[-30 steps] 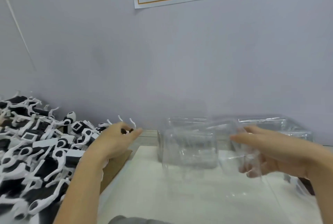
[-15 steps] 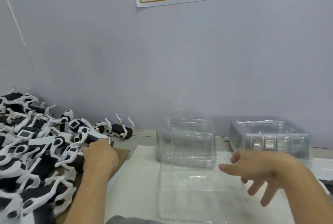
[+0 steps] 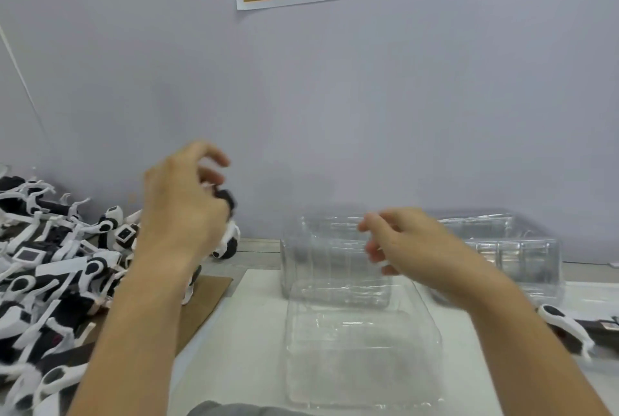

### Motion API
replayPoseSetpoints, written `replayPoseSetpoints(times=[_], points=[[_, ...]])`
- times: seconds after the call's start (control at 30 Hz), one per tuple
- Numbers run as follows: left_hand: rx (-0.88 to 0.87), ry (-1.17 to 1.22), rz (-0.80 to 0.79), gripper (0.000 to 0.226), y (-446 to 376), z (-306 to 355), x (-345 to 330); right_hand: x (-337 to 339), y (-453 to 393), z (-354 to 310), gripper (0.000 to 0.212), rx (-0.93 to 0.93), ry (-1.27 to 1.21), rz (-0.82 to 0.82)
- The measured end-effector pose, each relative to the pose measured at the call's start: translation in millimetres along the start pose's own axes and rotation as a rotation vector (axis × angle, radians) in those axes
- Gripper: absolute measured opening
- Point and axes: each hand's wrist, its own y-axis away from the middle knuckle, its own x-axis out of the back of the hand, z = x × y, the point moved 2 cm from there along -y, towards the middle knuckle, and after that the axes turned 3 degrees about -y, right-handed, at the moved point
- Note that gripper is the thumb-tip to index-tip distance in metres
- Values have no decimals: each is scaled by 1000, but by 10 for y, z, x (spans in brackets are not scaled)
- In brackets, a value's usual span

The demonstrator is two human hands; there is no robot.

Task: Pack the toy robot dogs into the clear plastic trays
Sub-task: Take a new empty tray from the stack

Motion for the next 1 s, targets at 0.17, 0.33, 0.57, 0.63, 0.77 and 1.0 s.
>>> replayPoseSetpoints(times=[0.17, 0.33, 0.57, 0.63, 0.77, 1.0], points=[[-432, 250, -424, 43, 401, 750, -363, -354, 16, -43, 55, -168, -971, -273], [-571, 297, -696, 49, 717, 969, -725, -52, -10, 129, 33, 42, -1164, -281], [-242, 352, -289, 31, 457, 631, -740, 127, -44, 393, 55, -117, -1103, -195], [21, 580, -535, 34, 421, 486, -771, 83, -11, 345, 54, -96, -1056, -299], [163, 816, -713, 29, 410, 338, -807, -31, 28, 229, 28, -64, -814, -395], [89, 606, -720, 45, 331, 13, -791, 47, 2, 19, 17, 139, 148, 77]])
